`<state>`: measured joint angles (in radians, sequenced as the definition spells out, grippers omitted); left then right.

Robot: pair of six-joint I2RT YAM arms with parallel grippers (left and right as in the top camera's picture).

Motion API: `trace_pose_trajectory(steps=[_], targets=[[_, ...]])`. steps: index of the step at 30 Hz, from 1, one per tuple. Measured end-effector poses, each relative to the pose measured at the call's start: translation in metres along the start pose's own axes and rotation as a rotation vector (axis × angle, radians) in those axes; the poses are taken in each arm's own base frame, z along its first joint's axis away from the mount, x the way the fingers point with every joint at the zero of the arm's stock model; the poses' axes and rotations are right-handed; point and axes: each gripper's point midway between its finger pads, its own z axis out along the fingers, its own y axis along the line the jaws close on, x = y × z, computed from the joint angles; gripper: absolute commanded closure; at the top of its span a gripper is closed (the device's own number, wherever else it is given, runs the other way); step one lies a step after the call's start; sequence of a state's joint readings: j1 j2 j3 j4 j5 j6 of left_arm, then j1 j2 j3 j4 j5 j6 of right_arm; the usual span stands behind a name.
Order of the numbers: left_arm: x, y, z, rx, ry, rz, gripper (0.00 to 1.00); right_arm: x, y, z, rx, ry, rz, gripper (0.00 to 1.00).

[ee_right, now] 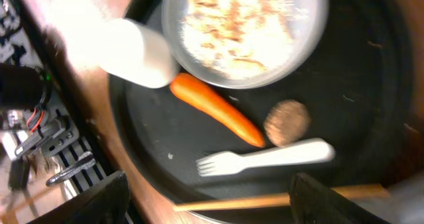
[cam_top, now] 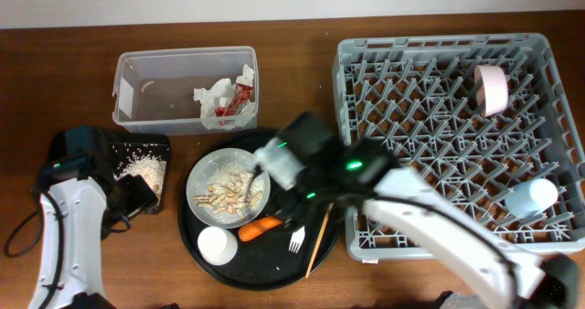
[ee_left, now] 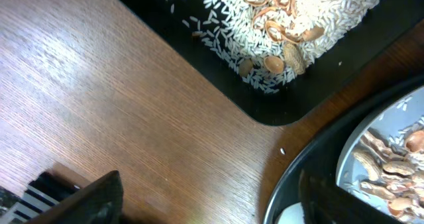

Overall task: Sort waste into correct bins and load items into the dishwasher rack
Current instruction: 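Grasp the white cup from the round tray with the right gripper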

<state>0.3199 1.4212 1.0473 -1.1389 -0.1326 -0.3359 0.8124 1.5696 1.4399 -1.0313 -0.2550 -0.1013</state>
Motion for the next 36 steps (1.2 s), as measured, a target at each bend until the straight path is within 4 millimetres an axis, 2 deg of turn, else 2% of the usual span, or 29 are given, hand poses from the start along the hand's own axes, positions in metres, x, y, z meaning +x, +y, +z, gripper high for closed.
trace_pose_trajectory(steps=[3,5,7,8,10,11,14,17,20,22,24,26,28,30,31,33,34,35,36], targets=[[-0.002,0.009,0.001,-0.005,0.004,-0.036,0.13,-0.016,0.046,0.064,-0.036,0.027,-0.109,0.12],[-0.003,0.009,0.001,-0.006,0.001,-0.037,0.13,-0.03,0.058,0.086,-0.007,-0.012,-0.16,0.09],[-0.003,0.009,0.001,-0.006,0.0,-0.037,0.13,-0.034,0.067,0.107,0.012,-0.02,-0.181,0.08],[-0.003,0.009,0.001,-0.006,0.0,-0.037,0.13,-0.039,0.068,0.111,0.018,-0.037,-0.183,0.08],[-0.003,0.009,0.001,-0.006,0.0,-0.037,0.14,-0.04,0.068,0.124,0.024,-0.033,-0.176,0.09],[-0.003,0.009,0.001,-0.006,0.0,-0.037,0.13,-0.035,0.072,0.138,0.022,-0.012,-0.179,0.09],[-0.003,0.009,0.001,-0.006,0.0,-0.037,0.13,-0.033,0.08,0.152,0.014,-0.006,-0.193,0.09],[-0.003,0.008,0.001,-0.004,-0.003,-0.037,0.13,-0.032,0.083,0.155,0.012,-0.004,-0.2,0.11],[-0.003,0.008,0.001,-0.005,-0.003,-0.037,0.13,-0.023,0.098,0.173,0.003,0.025,-0.232,0.19],[-0.003,0.008,0.001,-0.005,-0.003,-0.037,0.14,-0.022,0.098,0.174,0.008,0.026,-0.232,0.32],[-0.003,0.008,0.001,-0.005,-0.003,-0.037,0.13,-0.023,0.095,0.174,0.022,0.024,-0.228,0.37],[-0.003,0.008,0.001,-0.004,-0.003,-0.037,0.13,-0.021,0.092,0.173,0.038,0.036,-0.213,0.38],[-0.003,0.008,0.001,-0.004,-0.003,-0.037,0.13,-0.019,0.086,0.168,0.08,0.056,-0.208,0.38],[-0.003,0.008,0.001,-0.005,-0.003,-0.037,0.14,-0.026,0.077,0.153,0.143,0.061,-0.207,0.38],[-0.004,0.008,0.001,-0.005,-0.003,-0.037,0.14,-0.044,0.07,0.126,0.173,0.015,-0.191,0.39],[-0.003,0.008,0.001,-0.005,-0.003,-0.037,0.14,-0.078,0.036,0.06,0.227,-0.093,-0.11,0.39],[-0.003,0.008,0.001,-0.005,-0.003,-0.037,0.13,-0.087,0.002,0.02,0.276,-0.143,-0.036,0.39],[-0.004,0.008,0.001,-0.004,-0.003,-0.037,0.13,-0.088,-0.025,-0.005,0.317,-0.174,0.021,0.39],[-0.003,0.008,0.001,-0.005,-0.003,-0.037,0.13,-0.075,-0.064,-0.034,0.365,-0.176,0.113,0.39]])
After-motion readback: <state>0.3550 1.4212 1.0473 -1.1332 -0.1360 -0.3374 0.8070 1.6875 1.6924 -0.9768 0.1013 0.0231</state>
